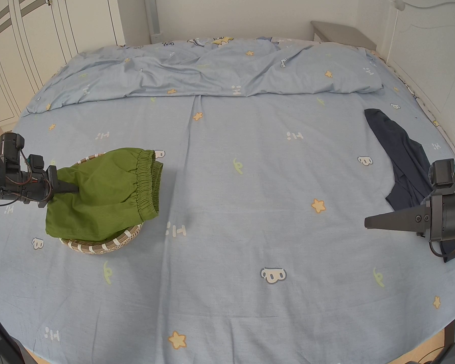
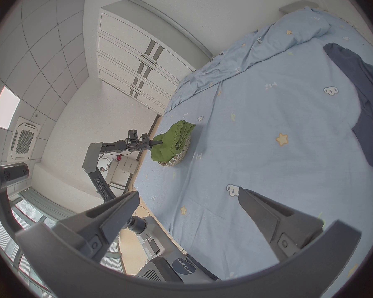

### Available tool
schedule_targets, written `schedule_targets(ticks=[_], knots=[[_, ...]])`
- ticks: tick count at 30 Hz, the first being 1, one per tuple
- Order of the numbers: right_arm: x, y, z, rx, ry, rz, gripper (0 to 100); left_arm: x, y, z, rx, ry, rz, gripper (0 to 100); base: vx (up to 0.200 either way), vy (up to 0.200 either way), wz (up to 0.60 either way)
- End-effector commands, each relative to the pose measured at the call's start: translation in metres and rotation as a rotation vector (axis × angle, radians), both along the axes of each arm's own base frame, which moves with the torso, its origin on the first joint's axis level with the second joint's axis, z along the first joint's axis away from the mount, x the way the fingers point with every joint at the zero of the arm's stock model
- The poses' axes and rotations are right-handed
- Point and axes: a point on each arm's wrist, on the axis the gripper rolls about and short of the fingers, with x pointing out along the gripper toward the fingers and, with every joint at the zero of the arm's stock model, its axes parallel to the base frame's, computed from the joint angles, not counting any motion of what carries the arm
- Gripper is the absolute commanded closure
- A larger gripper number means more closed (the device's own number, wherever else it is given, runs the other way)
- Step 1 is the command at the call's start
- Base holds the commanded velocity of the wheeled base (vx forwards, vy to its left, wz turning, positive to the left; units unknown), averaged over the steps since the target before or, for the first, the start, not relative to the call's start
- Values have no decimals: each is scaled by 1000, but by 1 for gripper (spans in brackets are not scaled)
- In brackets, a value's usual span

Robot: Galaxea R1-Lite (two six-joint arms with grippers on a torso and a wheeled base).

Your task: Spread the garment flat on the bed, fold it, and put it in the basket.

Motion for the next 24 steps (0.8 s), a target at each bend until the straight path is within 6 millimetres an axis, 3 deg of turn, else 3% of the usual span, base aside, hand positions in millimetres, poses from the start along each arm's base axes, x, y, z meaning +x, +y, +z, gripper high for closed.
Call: schedule_targets(ticks=[1,8,18,19,21,24], knots=[[0,0,0,-1,1,0,0,2,2,-4,-4,10,2,0,0,0,0],[0,0,0,0,2,1,0,-1,1,4,46,7,48,0,0,0,0],[-1,2,-1,-4,3,9,0,-47,2,70,212,-91,240,0,0,0,0],[-1,2,-1,-4,3,9,0,-47,2,70,212,-91,240,0,0,0,0],[-3,3,-2,-8,2,15,0,-67,-3,93,234,-158,257,0,0,0,0],[-9,1,-1,-9,-19,14,0,-86,-11,111,247,-212,263,0,0,0,0]])
